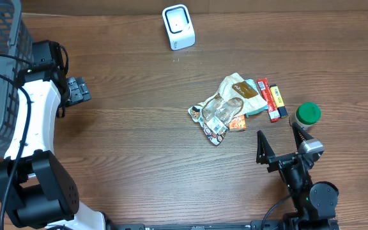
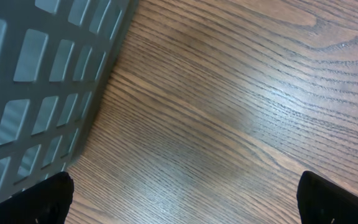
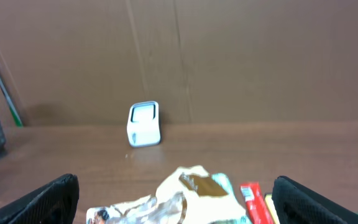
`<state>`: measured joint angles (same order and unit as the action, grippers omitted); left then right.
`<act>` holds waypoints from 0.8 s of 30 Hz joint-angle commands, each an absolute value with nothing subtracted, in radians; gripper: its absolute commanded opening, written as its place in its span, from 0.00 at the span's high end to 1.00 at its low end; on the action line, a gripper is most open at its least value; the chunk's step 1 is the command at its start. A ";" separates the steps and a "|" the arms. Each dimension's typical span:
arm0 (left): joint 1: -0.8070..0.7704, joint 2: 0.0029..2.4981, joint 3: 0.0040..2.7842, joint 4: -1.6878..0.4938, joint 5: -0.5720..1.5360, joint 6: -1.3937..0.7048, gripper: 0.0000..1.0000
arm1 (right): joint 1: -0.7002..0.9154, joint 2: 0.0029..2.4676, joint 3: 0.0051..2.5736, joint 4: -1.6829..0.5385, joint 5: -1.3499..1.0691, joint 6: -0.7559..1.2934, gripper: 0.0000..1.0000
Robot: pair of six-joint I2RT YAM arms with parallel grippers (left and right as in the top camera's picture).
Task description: Scan the item barcode
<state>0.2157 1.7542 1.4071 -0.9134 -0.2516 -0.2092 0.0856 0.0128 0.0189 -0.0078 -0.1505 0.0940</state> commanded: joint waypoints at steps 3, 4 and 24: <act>0.209 1.739 1.422 -0.912 -0.262 -0.205 0.00 | 0.081 0.003 0.007 -0.069 -0.148 0.108 0.00; 0.209 1.739 1.422 -0.912 -0.262 -0.205 0.00 | 0.081 0.003 0.007 -0.070 -0.148 0.108 0.00; 0.209 1.739 1.422 -0.912 -0.262 -0.205 0.00 | 0.081 0.003 0.007 -0.070 -0.133 0.045 0.00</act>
